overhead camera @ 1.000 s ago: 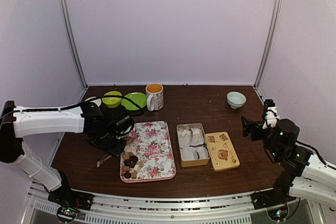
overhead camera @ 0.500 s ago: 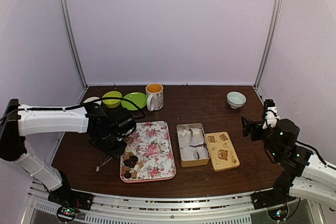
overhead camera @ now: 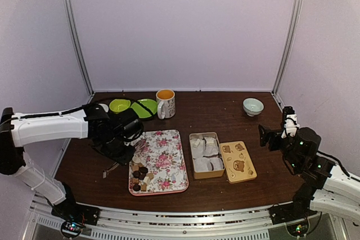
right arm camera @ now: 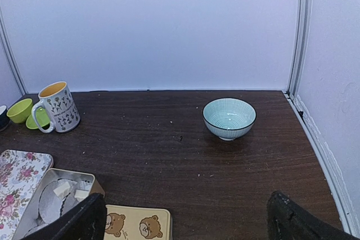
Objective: Pack the chocolate
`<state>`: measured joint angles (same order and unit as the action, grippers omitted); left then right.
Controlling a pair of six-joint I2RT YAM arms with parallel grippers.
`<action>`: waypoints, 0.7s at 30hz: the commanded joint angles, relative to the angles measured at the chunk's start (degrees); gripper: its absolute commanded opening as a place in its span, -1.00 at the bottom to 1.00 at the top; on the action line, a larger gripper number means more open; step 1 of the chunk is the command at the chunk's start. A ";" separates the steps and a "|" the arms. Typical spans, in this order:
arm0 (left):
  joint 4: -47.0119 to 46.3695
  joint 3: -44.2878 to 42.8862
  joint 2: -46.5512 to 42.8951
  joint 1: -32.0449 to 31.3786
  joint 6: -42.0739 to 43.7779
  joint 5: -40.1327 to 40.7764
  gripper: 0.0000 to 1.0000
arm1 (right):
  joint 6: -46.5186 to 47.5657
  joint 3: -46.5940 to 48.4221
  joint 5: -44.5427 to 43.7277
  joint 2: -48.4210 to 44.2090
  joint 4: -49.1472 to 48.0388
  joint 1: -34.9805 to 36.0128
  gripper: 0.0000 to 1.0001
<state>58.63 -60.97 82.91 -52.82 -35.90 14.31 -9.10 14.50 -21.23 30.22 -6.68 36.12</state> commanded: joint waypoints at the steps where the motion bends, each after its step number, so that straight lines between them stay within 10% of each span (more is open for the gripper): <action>1: -0.72 -3.94 -4.56 -0.64 2.13 -2.70 -0.52 | 0.26 -0.50 0.22 -0.24 -0.18 -0.19 1.00; 21: -26.01 -0.30 -5.34 -7.54 7.90 -28.33 -0.54 | 0.28 -0.61 0.10 -0.42 -0.18 -0.16 1.00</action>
<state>39.16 -62.11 76.53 -59.92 -29.34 -9.28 -9.10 14.50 -21.23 30.22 -6.68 36.12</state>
